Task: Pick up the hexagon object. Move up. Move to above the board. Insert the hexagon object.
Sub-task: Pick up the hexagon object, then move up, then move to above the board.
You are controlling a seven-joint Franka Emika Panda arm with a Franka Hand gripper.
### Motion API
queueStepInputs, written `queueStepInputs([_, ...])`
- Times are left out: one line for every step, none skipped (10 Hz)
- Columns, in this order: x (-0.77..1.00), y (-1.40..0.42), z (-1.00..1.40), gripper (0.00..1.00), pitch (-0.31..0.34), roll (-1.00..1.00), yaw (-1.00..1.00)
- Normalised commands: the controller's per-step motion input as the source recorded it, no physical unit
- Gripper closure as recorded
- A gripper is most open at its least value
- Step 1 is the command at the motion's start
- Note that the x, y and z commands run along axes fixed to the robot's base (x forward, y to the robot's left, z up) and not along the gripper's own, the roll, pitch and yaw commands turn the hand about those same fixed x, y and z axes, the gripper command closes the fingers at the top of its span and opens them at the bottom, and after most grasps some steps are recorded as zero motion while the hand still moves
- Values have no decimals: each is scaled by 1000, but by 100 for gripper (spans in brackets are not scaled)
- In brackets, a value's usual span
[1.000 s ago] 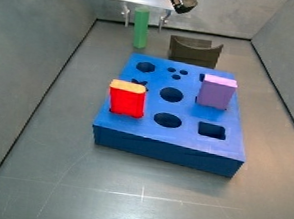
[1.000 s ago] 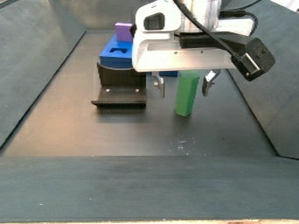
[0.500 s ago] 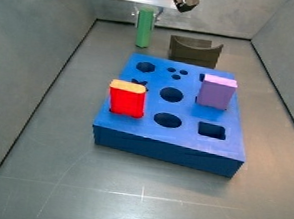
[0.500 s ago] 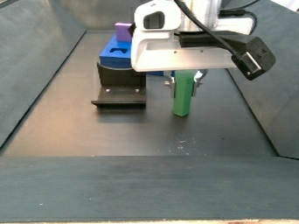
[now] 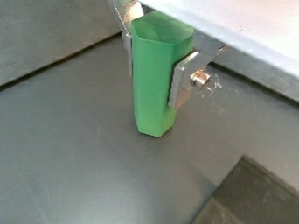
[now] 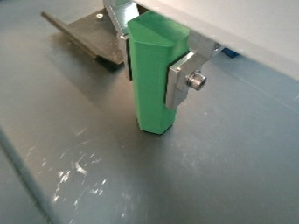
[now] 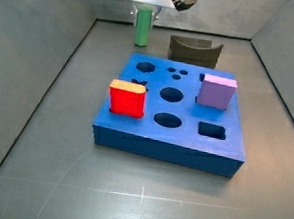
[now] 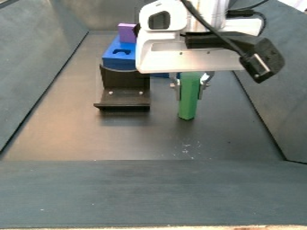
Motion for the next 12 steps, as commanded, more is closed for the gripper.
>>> queueStepInputs([0, 0, 0, 100, 0, 0, 0])
queueStepInputs([0, 0, 833, 100, 0, 0, 0])
queueStepInputs([-89, -19, 749, 100, 47, -8, 2])
queueStepInputs([-89, -12, 645, 100, 51, 1, -1])
queueStepInputs([-51, 0, 459, 100, 48, 18, -8])
queueStepInputs([-33, 4, 297, 100, 48, 31, -12])
queueStepInputs([163, -18, 1000, 100, -360, 29, 118])
queueStepInputs([168, -19, 1000, 100, -335, 34, 114])
queueStepInputs([147, -22, 1000, 100, -251, 27, 93])
queueStepInputs([134, -23, 1000, 100, -191, 22, 77])
queueStepInputs([119, -24, 1000, 100, -55, 15, 48])
queueStepInputs([117, -24, 1000, 100, -17, 15, 40])
